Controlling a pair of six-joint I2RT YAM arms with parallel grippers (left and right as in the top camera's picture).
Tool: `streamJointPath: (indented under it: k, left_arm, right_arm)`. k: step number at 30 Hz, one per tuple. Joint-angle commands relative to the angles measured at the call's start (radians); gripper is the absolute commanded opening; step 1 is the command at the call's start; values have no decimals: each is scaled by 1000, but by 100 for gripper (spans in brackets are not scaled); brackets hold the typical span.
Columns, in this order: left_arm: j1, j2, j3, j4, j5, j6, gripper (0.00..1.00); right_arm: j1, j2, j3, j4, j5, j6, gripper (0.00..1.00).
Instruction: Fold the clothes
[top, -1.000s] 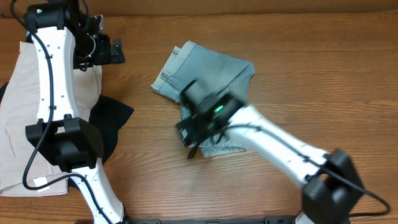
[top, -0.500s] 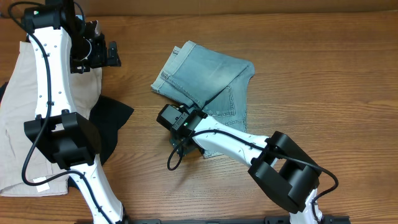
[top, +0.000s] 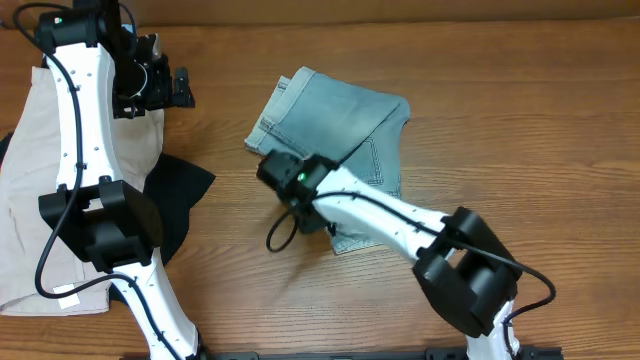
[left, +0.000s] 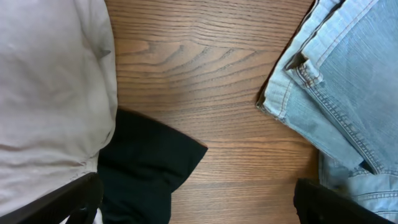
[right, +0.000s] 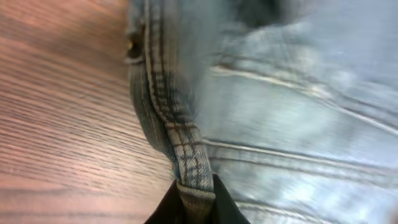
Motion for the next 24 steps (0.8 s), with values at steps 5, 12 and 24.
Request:
streamJointPath:
  k: [5,12,24]
  left_arm:
    - [-2,-51,-1,-16,67,44,96]
    - [-17,-157,-1,-1,103,116,97]
    - [-90,-177,-2,16,137,216,98]
  right_arm:
    - [-56,-235,338,-221,-18,-17,4]
    - [-121,-385,467,-353,-125,-8,4]
    - [-176,-453,434,-558,-118,137,6]
